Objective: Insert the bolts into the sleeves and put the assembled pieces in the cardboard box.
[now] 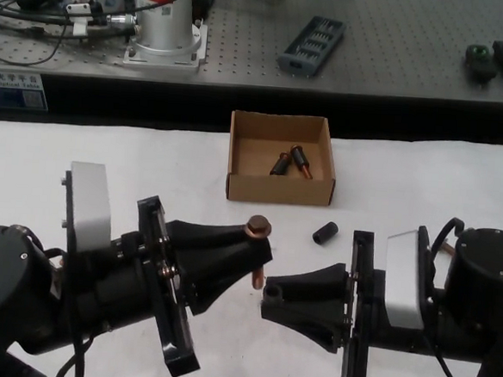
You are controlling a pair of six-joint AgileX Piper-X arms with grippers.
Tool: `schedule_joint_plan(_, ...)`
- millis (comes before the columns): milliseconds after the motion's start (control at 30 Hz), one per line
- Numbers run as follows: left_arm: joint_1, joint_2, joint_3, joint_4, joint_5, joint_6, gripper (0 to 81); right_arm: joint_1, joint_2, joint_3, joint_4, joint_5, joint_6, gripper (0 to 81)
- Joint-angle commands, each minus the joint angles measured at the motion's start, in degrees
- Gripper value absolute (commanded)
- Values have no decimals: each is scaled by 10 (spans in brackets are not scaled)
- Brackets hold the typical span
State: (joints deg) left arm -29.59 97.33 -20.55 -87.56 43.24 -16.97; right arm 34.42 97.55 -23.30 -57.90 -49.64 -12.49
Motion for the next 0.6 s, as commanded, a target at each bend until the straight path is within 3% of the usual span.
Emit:
schedule_joint_plan(0, -4, -2, -6, -14, 12, -12, 6, -4, 2, -5, 2, -20, -2, 71)
schedule_joint_plan(367, -4, -2, -6, -14, 40, -25, 6, -4, 2, -5, -5, -41, 1, 71)
schedule_joint_plan(567, -4, -2, -6, -14, 42, -25, 6, -4, 2, -5, -47, -82, 55, 71)
